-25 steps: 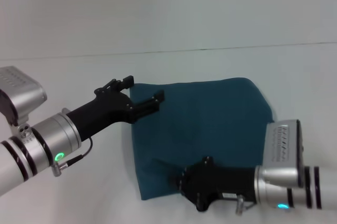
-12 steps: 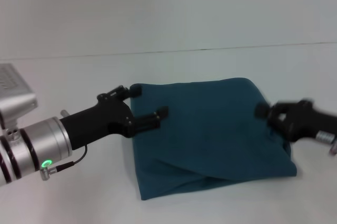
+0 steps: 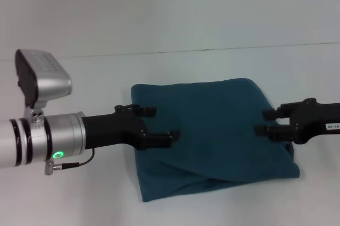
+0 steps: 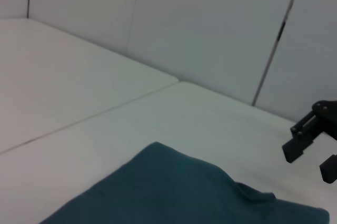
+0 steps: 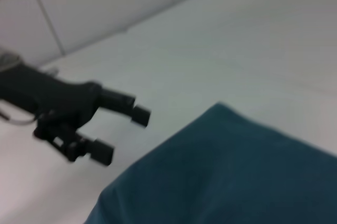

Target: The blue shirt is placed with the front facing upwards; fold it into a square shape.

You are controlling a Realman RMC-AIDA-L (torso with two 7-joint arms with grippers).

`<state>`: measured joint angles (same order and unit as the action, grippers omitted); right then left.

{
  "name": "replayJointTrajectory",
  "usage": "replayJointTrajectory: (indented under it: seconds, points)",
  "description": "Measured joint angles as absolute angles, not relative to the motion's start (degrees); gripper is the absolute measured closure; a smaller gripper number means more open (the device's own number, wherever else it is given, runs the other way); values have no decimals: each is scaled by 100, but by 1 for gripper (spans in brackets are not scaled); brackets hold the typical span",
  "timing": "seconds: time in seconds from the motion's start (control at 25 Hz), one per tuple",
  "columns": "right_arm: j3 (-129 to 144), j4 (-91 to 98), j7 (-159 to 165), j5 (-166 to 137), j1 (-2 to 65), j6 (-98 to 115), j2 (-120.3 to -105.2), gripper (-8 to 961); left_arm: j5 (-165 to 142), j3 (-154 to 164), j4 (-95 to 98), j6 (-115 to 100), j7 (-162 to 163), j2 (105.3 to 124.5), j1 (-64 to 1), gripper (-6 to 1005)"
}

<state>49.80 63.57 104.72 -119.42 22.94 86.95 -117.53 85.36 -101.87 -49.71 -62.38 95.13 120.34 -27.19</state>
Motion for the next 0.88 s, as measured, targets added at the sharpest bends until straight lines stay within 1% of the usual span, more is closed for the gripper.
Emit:
replayJointTrajectory:
  seconds: [0.04,0.2,0.4,0.52,0.72,0.88]
  points:
    - [4979,6369,10525,-12078,2357,8759,-11748,424,8415,-10187,-5004,-6262,9610,12033,-2761,76]
    - [5007,6422,10565,-12433,2521,8900,-11760,340,8108,-10211,-5005,-6334,9851,12032,-2917,75]
    - [5027,6613,10572,-12681,2601,8968,-11853,236,7839,-10329,-4991,-6419,10032,12072,-3001,74]
    - [5027,6658,10574,-12705,2601,8982,-11878,173,7795,-10363,-5011,-6435,10060,12080,-3008,74]
    - [5012,6669,10564,-12710,2574,8975,-11884,14,7752,-10399,-5023,-6453,10085,12088,-3020,74]
    - [5010,6672,10524,-12713,2539,8933,-11901,13,7731,-10398,-5024,-6454,10082,12105,-3022,74]
